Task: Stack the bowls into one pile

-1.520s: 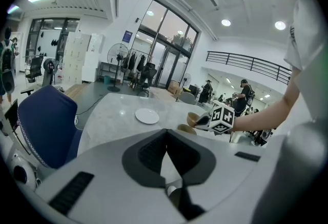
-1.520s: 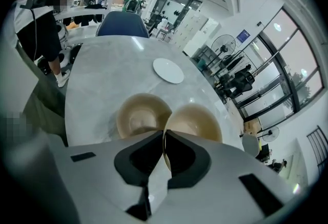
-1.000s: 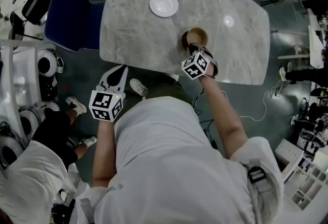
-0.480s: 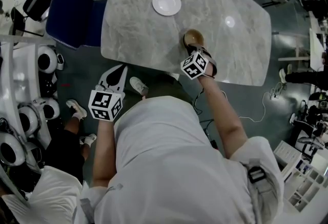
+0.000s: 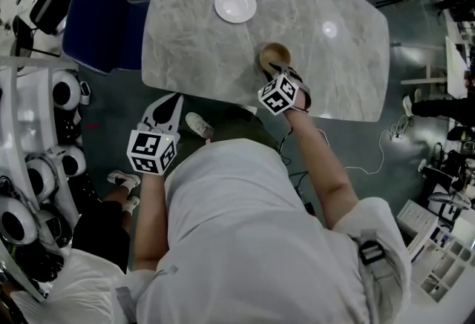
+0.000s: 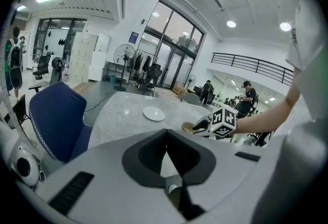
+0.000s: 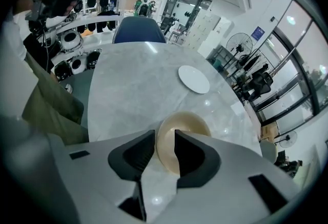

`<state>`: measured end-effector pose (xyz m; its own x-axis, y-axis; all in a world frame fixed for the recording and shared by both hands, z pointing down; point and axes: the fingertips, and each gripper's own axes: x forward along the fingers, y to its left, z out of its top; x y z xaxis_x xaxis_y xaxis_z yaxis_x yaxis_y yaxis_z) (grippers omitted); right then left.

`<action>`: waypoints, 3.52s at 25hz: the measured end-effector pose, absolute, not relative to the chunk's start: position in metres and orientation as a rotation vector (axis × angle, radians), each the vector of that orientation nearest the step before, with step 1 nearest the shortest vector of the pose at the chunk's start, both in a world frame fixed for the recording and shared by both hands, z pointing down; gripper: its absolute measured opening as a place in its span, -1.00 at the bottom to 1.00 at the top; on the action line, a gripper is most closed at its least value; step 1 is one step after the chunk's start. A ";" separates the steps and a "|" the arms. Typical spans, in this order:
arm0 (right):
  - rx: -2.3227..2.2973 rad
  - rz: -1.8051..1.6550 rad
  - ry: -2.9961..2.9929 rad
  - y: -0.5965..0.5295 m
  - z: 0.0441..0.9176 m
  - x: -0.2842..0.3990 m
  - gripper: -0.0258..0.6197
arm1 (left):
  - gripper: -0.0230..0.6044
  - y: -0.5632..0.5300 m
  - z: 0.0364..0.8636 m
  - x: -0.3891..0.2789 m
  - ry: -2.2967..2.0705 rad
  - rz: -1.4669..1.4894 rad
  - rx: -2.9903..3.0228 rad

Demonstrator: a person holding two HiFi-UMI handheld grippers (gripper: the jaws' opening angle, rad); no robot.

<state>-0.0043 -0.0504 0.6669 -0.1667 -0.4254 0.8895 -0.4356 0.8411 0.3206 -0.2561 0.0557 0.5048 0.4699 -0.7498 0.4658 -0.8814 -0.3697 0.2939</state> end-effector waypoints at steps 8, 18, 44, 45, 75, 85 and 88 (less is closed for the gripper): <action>0.698 0.050 -1.843 -0.052 0.650 0.002 -0.47 | -0.92 0.047 0.503 -0.237 -1.328 0.346 2.238; 0.870 0.151 -2.001 -0.068 0.597 0.023 -0.71 | -0.92 0.017 0.495 -0.197 -1.259 0.354 2.310; 1.282 0.187 -2.410 -0.072 0.400 0.101 -0.89 | -0.92 -0.082 0.383 -0.066 -1.088 0.175 2.611; 1.292 0.180 -2.421 -0.071 0.394 0.103 -0.89 | -0.92 -0.084 0.377 -0.064 -1.085 0.166 2.624; 1.412 0.157 -2.473 -0.043 0.371 0.104 -0.89 | -0.92 -0.074 0.333 -0.066 -1.082 0.102 2.777; 1.403 0.187 -2.455 -0.046 0.378 0.099 -0.89 | -0.92 -0.075 0.340 -0.073 -1.084 0.133 2.760; 1.397 0.194 -2.463 -0.047 0.380 0.098 -0.89 | -0.92 -0.075 0.344 -0.073 -1.083 0.141 2.750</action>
<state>0.0982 -0.0467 0.3803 -0.4808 -0.8143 0.3251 -0.8551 0.5174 0.0314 -0.0728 -0.0748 0.3445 0.7299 -0.6659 0.1544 -0.6833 -0.7178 0.1340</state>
